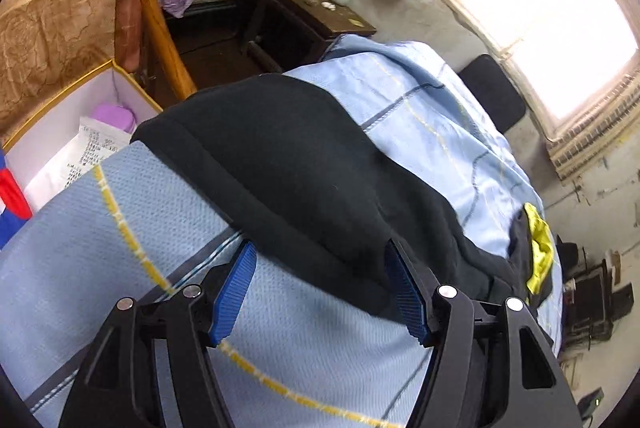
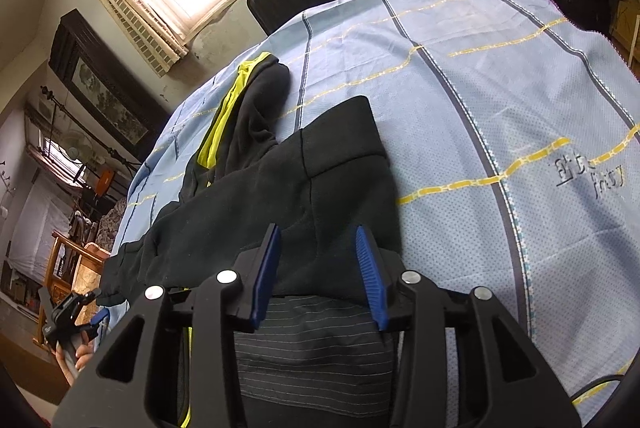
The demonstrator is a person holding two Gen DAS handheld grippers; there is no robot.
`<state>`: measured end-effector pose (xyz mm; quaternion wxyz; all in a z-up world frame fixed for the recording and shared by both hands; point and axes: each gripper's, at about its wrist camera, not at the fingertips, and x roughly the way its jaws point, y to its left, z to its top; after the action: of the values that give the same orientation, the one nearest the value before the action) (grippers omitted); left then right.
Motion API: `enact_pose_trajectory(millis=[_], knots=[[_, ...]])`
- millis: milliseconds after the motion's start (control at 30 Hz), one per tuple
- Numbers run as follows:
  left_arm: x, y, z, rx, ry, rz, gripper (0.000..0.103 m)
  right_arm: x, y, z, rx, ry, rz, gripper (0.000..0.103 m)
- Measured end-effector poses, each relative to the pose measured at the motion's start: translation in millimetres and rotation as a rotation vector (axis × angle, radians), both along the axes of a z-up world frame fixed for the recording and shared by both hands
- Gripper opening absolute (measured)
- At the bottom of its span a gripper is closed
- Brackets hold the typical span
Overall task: Fold large clothes
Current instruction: 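Grasp the other sleeve cuff with the left gripper and lift it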
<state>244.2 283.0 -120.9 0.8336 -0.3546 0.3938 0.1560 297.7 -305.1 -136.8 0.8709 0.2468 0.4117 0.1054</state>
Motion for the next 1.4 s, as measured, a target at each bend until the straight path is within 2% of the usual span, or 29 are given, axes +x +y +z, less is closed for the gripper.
enact_pose_trajectory(millis=[67, 167, 267, 333, 500, 567, 633, 700, 767, 833, 933, 1167, 1400], knots=[[0.2, 0.2, 0.5, 0.011, -0.007, 0.018, 0.068, 0.0, -1.2, -0.7, -0.001, 0.001, -0.005, 0.043], [-1.5, 5.9, -0.2, -0.027, -0.043, 0.049, 0.071, 0.6, -2.2, -2.0, -0.001, 0.005, -0.01, 0.043], [-8.5, 19.4, -4.4, -0.126, -0.134, 0.082, 0.072, 1.1, -1.8, -3.3, -0.005, 0.009, -0.009, 0.043], [-12.4, 23.2, -4.8, -0.155, -0.171, 0.1, 0.071, 1.5, -1.3, -3.7, -0.01, 0.009, -0.009, 0.043], [-17.3, 24.4, 7.0, -0.116, -0.232, 0.101, 0.07, 2.6, -0.1, -5.3, -0.015, 0.011, -0.007, 0.044], [-11.1, 21.5, 7.2, -0.083, -0.201, 0.091, 0.066, 3.5, 1.1, -5.7, -0.019, 0.012, -0.004, 0.044], [-6.0, 23.0, 2.8, -0.076, -0.165, 0.099, 0.054, 4.0, 2.6, -6.8, -0.029, 0.015, -0.001, 0.044], [-4.1, 25.3, 2.8, -0.061, -0.153, 0.108, 0.05, 4.8, 3.0, -8.6, -0.031, 0.02, -0.001, 0.044], [-0.5, 24.0, 3.1, -0.038, -0.139, 0.11, 0.048, 5.8, 2.9, -9.7, -0.03, 0.024, -0.002, 0.044], [4.2, 22.4, 3.0, -0.004, -0.111, 0.103, 0.029, 7.0, 2.5, -10.8, -0.03, 0.026, -0.003, 0.044], [7.7, 19.9, 5.5, 0.051, -0.083, 0.086, 0.013, 7.8, 2.4, -11.3, -0.027, 0.028, -0.004, 0.044], [14.7, 3.1, 32.9, 0.165, -0.073, 0.023, 0.007, 8.8, 3.9, -11.4, -0.027, 0.037, -0.001, 0.044], [25.2, -59.9, 90.4, 0.412, -0.118, -0.082, 0.007, 8.9, 2.3, -11.7, -0.007, 0.04, -0.003, 0.044]])
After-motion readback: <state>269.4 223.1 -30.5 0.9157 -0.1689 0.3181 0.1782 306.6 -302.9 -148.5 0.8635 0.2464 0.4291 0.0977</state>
